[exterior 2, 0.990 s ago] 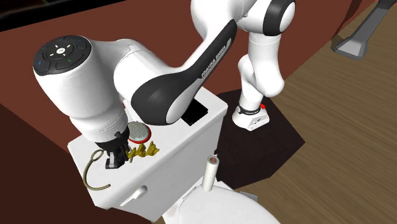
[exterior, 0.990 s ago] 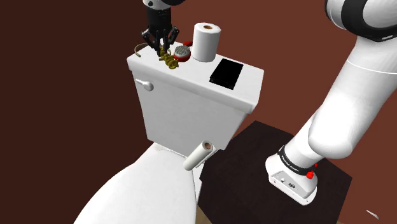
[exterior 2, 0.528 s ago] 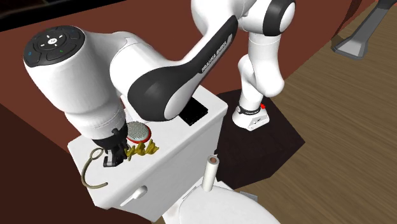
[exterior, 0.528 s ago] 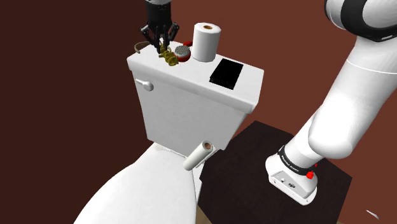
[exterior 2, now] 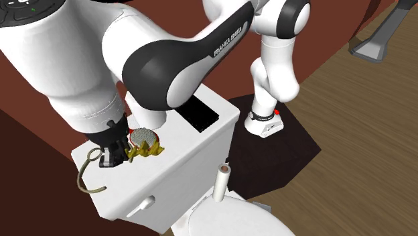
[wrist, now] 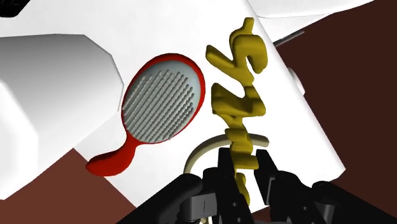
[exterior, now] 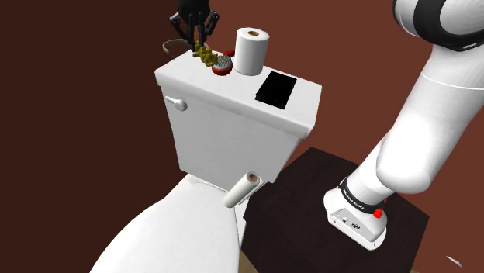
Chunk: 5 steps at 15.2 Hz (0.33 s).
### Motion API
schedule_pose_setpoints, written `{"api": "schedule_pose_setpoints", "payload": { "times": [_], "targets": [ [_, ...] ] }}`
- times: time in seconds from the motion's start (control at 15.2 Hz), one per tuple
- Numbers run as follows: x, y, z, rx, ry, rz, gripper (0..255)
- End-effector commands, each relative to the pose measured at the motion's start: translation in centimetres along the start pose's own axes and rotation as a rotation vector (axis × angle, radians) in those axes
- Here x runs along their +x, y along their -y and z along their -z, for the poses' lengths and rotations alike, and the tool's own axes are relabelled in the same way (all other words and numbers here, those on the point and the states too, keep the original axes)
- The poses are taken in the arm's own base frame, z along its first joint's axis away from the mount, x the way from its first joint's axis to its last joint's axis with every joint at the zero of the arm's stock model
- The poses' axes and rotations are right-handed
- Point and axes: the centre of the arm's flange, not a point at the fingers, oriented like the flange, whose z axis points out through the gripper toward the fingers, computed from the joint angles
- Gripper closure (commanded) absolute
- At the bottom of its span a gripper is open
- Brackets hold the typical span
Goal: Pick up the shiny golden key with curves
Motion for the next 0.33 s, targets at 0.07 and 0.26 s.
{"api": "schedule_pose_setpoints", "payload": {
  "times": [0.07,0.26],
  "targets": [
    [0.2,-0.1,1.5,0.000,0.000,0.000,255],
    [0.2,-0.1,2.1,0.000,0.000,0.000,255]
  ]
}}
